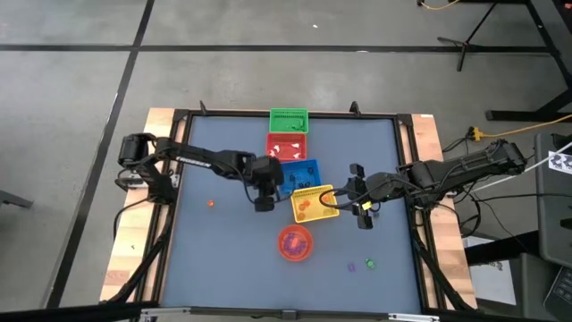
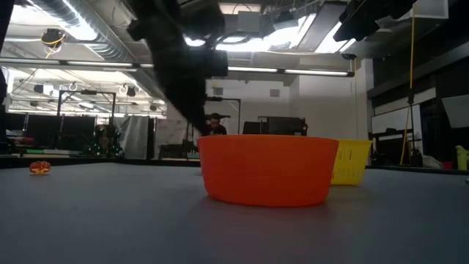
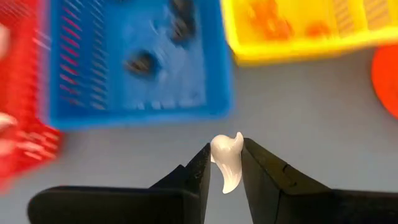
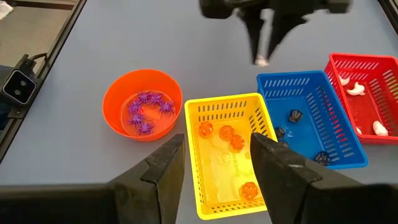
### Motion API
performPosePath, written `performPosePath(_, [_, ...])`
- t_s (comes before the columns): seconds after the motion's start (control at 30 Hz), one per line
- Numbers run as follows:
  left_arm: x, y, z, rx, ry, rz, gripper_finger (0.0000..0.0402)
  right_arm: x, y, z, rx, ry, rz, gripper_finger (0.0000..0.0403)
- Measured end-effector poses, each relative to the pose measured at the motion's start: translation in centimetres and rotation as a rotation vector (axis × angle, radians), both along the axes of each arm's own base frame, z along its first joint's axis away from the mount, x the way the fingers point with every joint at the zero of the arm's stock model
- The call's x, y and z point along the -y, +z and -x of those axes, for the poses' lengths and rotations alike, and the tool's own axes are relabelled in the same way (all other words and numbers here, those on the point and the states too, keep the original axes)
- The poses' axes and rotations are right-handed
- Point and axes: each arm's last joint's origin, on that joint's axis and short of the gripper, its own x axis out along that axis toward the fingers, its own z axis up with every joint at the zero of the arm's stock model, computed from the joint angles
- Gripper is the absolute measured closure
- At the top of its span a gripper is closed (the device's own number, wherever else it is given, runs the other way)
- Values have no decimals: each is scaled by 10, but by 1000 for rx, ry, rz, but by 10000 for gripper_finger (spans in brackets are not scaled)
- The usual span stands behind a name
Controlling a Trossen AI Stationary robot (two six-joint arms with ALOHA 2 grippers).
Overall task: Sort Halloween decoration
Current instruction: Put the white ghost toy into the red bin
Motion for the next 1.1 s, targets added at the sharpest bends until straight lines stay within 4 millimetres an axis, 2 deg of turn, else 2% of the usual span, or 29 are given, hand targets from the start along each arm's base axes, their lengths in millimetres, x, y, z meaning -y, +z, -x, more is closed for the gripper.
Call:
performPosePath(0.13, [-19, 19, -10, 59, 9, -58, 336, 0, 0, 0, 0, 0, 0, 221])
performPosePath(0.33, [-58, 44, -16, 123, 57, -206, 336, 0, 0, 0, 0, 0, 0, 221])
performPosePath(0.43, [-79, 48, -14, 155, 97, -240, 336, 0, 0, 0, 0, 0, 0, 221])
performPosePath(0.6, [-103, 41, -5, 158, 167, -247, 335, 0, 0, 0, 0, 0, 0, 221])
performPosePath(0.77, [-112, 33, 2, 140, 220, -228, 335, 0, 0, 0, 0, 0, 0, 221])
performPosePath(1.1, [-112, 28, 2, 161, 217, -236, 335, 0, 0, 0, 0, 1, 0, 221])
